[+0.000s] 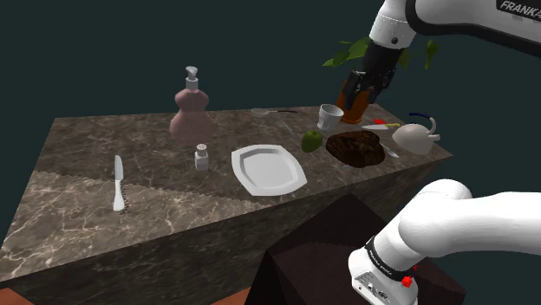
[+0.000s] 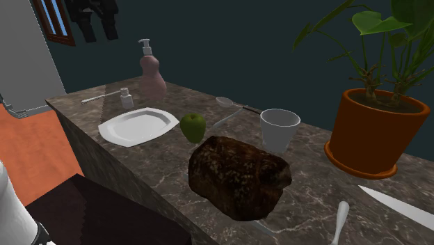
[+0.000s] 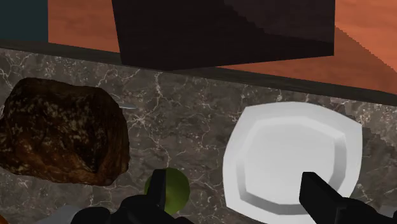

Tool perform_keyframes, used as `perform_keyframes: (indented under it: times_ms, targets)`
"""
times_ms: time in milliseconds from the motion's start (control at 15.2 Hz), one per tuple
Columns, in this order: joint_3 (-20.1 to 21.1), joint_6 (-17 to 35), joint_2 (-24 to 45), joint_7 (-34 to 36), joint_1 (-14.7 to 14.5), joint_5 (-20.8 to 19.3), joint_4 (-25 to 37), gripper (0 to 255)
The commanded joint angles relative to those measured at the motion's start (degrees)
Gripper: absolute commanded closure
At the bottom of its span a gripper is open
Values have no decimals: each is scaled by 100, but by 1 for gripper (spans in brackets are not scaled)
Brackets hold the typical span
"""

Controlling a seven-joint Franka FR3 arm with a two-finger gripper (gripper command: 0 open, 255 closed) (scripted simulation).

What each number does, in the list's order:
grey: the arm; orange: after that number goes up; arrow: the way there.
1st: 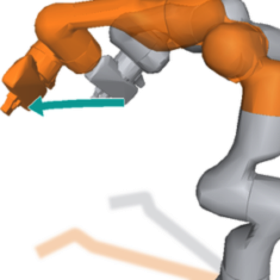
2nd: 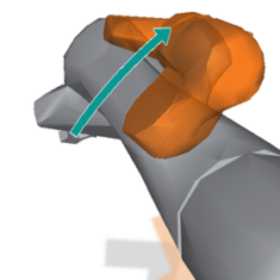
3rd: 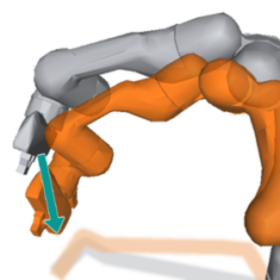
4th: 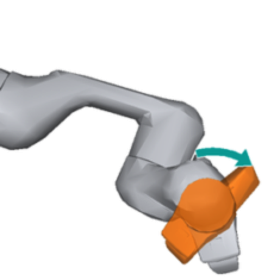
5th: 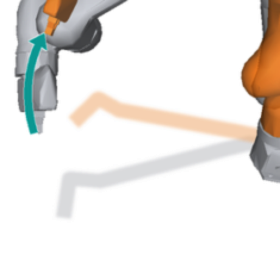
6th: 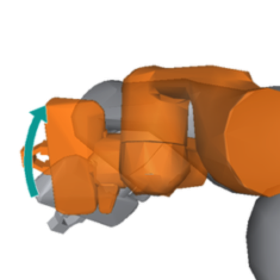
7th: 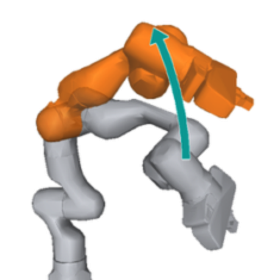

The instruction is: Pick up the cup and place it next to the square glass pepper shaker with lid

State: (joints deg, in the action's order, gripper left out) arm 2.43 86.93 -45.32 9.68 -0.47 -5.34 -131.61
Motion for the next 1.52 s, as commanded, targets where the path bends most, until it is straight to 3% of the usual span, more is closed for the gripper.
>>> perform_keyframes:
  times_ms: [0, 726, 1452]
  targets:
    - [0, 0, 0, 0, 0, 0, 0, 0]
    - [-863, 1690, 1385, -771, 331, -604, -143, 0]
    - [-1623, 3107, 3375, -1559, 565, -698, 626, 0]
